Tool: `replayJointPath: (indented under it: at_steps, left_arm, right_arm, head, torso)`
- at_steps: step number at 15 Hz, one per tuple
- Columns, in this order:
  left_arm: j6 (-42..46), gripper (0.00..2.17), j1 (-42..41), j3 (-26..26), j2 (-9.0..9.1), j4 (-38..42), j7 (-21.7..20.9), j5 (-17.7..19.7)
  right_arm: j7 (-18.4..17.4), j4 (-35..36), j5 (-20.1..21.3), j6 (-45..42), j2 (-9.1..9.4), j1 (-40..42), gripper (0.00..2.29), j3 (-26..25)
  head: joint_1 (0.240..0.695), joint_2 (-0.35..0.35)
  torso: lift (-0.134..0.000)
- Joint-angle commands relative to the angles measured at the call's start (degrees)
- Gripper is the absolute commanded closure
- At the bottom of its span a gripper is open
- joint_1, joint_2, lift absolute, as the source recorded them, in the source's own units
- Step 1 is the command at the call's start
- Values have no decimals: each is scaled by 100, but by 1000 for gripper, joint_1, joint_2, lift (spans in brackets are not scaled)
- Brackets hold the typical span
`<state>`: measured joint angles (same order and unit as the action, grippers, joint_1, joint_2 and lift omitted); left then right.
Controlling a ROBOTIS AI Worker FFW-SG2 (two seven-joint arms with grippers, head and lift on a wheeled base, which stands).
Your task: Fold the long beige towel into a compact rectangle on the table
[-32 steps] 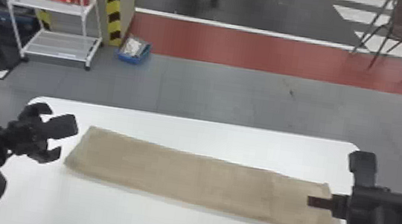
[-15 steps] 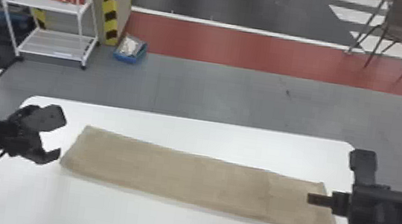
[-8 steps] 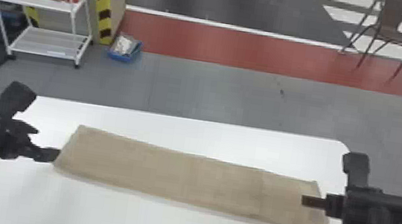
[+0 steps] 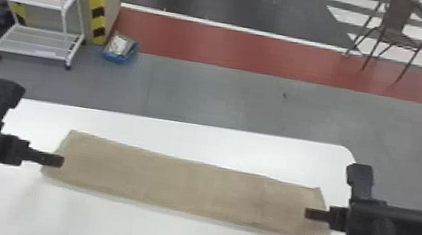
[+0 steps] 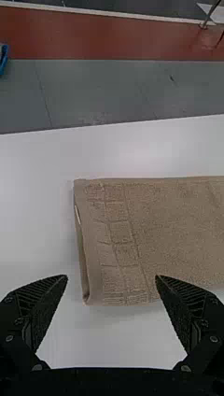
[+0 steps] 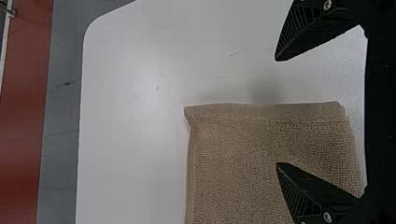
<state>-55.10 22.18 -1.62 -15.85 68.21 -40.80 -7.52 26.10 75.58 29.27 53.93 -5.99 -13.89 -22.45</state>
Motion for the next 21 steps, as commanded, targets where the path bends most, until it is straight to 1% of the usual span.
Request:
replayJointPath:
  at_steps: [1, 2, 3, 5, 7, 9, 11, 17, 19, 21]
  left_arm:
    - [-182, 215, 129, -5, 109, -115, 125, 111]
    - [-217, 215, 155, -13, 170, -159, 284, 199]
    - [-200, 215, 155, -48, 214, -185, 433, 199]
    - [11, 215, 182, -154, 240, -335, 785, 181]
    - [345, 215, 384, -198, 293, -800, 890, 172]
    - [609, 215, 437, -198, 302, -994, 978, 190]
    - [662, 296, 568, -198, 293, -1249, 969, 163]
    - [662, 296, 612, -286, 293, -1416, 916, 137]
    - [679, 302, 700, -365, 284, -1609, 916, 119]
    - [697, 377, 727, -374, 276, -1715, 908, 102]
  right_arm:
    - [0, 10, 0, 0, 2, 9, 80, -14]
    - [0, 10, 0, 18, 2, 18, 80, -14]
    - [9, 19, 0, 18, 2, 27, 80, -14]
    - [9, 19, 0, 18, 2, 53, 80, -14]
    - [9, 27, -9, -35, 2, 106, 80, -23]
    - [35, 27, -53, -88, -7, 132, 76, -58]
    - [35, 27, -79, -88, -25, 141, 80, -58]
    - [53, 54, -150, -88, -42, 185, 80, -67]
    - [53, 80, -150, -88, -42, 238, 80, -75]
    - [62, 115, -194, -88, -42, 281, 80, -102]
  head:
    - [695, -174]
    - [695, -179]
    - [695, -183]
    - [695, -190]
    - [695, -189]
    - [695, -188]
    - [695, -186]
    - [695, -188]
    - [695, -188]
    - [695, -188]
  torso:
    - [0]
    - [0]
    - [0]
    - [0]
    - [0]
    - [0]
    - [0]
    - [0]
    - [0]
    - [0]
